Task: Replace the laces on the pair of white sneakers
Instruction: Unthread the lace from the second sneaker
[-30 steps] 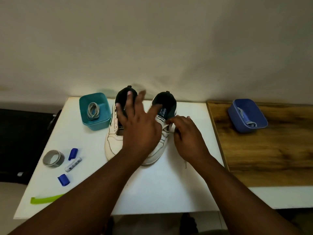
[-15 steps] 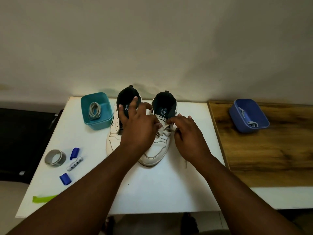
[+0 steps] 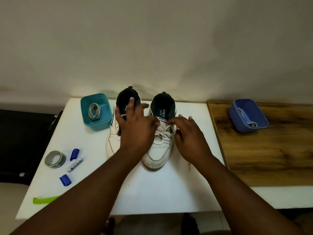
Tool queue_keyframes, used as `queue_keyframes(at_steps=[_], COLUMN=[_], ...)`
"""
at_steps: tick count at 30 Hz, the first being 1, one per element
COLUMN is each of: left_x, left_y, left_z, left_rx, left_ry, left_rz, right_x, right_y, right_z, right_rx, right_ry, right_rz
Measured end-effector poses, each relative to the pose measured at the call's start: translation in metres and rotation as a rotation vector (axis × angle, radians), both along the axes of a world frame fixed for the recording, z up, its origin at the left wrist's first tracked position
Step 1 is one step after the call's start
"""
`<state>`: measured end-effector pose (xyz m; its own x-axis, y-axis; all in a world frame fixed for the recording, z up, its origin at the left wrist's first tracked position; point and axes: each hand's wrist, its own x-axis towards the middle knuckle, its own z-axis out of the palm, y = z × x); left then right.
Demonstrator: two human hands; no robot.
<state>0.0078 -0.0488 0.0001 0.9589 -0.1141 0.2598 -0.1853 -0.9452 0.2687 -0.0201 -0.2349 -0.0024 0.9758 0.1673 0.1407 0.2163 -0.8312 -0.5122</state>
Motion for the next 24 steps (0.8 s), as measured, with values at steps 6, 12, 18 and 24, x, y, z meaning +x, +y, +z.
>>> queue_keyframes(at_steps=[6, 12, 18, 24], left_x=[0.016, -0.003, 0.001, 0.013], left_y=[0.035, 0.002, 0.006, 0.034], left_z=[0.024, 0.004, -0.001, 0.032], left_rx=[-0.822, -0.002, -0.047, -0.677], left_ry=[-0.254, -0.102, -0.024, -0.376], left_rz=[0.765, -0.046, -0.001, 0.668], right_x=[0.001, 0.001, -0.002, -0.003], right_y=[-0.001, 0.002, 0.002, 0.000], right_z=[-0.001, 0.001, 0.005, 0.006], right_rx=[-0.005, 0.008, 0.006, 0.030], right_ry=[-0.004, -0.005, 0.015, 0.004], right_rz=[-0.029, -0.026, -0.013, -0.071])
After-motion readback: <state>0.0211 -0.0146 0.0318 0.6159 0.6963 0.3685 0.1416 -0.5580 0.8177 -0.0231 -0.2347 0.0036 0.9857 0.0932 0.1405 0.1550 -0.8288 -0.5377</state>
